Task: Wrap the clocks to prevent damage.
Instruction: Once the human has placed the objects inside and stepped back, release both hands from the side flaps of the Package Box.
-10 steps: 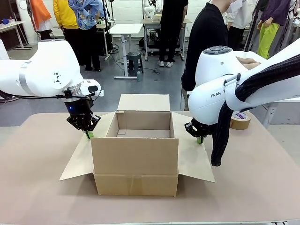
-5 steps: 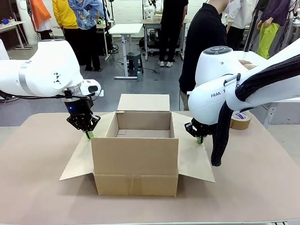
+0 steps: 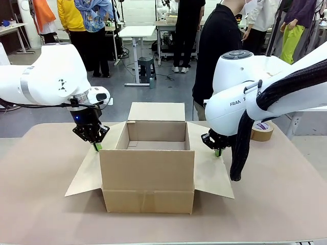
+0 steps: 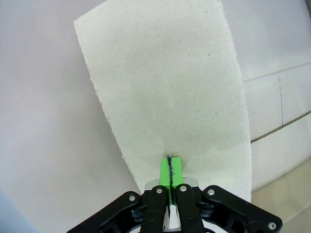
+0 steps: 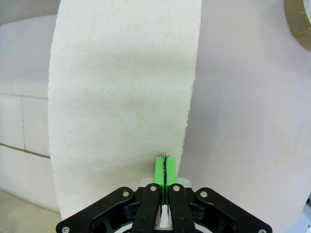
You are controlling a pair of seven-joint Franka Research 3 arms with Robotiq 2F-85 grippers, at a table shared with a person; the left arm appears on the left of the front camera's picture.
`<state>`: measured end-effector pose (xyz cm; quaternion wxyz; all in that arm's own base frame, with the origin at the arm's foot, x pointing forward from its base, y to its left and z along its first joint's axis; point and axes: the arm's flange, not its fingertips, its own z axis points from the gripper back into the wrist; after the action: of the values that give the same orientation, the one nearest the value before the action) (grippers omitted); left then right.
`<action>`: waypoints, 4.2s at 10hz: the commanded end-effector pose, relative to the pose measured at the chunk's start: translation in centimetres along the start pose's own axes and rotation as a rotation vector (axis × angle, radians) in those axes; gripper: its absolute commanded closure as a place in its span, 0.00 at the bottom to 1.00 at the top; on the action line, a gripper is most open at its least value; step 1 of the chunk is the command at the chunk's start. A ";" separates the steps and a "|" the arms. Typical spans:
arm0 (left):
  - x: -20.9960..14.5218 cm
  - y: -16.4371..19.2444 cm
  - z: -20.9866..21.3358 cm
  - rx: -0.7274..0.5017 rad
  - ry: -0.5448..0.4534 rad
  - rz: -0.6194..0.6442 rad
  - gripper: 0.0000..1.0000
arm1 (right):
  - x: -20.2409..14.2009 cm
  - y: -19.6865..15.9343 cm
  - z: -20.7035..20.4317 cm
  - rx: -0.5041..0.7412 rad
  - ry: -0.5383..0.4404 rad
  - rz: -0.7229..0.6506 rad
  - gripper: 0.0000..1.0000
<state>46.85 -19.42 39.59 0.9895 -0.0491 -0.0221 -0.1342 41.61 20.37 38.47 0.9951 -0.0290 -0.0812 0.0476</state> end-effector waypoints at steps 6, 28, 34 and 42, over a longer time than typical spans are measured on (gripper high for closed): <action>0.0 0.0 -0.1 0.005 0.002 0.006 1.00 | 0.0 0.0 -0.1 -0.007 0.000 0.003 0.99; 0.0 0.0 -0.1 0.005 0.002 0.006 1.00 | 0.0 0.0 -0.1 -0.007 0.000 0.003 0.99; 0.0 0.0 -0.1 0.005 0.002 0.006 1.00 | 0.0 0.0 -0.1 -0.007 0.000 0.003 0.99; 0.0 0.0 -0.1 0.005 0.002 0.006 1.00 | 0.0 0.0 -0.1 -0.007 0.000 0.003 0.99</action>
<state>46.85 -19.42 39.59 0.9895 -0.0491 -0.0221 -0.1342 41.61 20.37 38.47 0.9951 -0.0290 -0.0812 0.0476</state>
